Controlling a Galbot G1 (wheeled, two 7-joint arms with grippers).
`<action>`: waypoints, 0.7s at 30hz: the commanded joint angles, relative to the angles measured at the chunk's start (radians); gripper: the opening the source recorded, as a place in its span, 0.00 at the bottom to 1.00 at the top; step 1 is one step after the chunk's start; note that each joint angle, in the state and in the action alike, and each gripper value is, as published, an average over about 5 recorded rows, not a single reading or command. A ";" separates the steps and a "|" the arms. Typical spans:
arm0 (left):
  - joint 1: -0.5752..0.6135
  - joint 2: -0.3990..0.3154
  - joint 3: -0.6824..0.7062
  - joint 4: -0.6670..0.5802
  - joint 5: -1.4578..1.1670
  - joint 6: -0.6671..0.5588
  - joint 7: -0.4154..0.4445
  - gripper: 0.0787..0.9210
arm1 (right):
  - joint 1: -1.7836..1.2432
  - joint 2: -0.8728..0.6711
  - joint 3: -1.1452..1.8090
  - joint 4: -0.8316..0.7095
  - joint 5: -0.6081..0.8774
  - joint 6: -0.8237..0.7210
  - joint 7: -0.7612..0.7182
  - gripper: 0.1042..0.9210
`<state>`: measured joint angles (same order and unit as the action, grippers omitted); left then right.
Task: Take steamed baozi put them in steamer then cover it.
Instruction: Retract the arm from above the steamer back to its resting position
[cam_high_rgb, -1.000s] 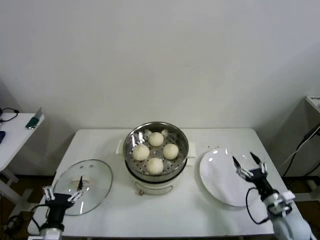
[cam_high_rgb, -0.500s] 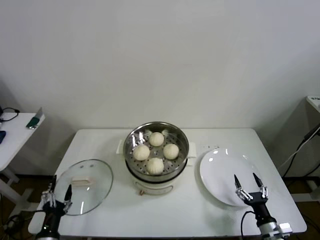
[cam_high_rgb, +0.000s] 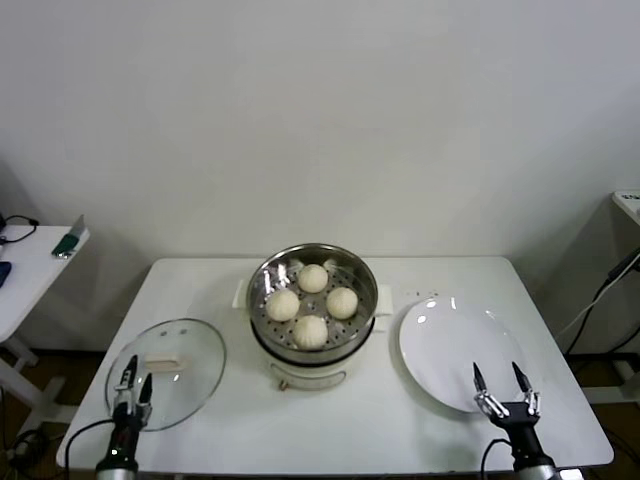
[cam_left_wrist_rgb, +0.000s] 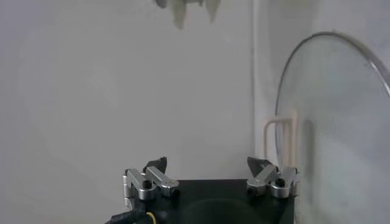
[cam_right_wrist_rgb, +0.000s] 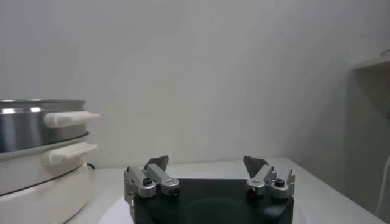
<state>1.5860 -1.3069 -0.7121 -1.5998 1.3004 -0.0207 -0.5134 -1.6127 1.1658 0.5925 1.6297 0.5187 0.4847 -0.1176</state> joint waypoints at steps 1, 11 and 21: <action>-0.144 0.002 0.025 0.213 0.079 0.013 -0.047 0.88 | -0.018 0.028 0.017 0.011 -0.009 0.013 0.002 0.88; -0.219 0.020 0.046 0.282 0.080 0.010 -0.056 0.88 | -0.025 0.050 0.029 0.018 -0.012 0.014 0.001 0.88; -0.238 0.047 0.049 0.260 0.072 0.010 -0.013 0.88 | -0.038 0.053 0.038 0.022 -0.013 0.021 0.000 0.88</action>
<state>1.3886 -1.2723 -0.6709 -1.3654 1.3639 -0.0134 -0.5511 -1.6457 1.2141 0.6277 1.6516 0.5065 0.5022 -0.1159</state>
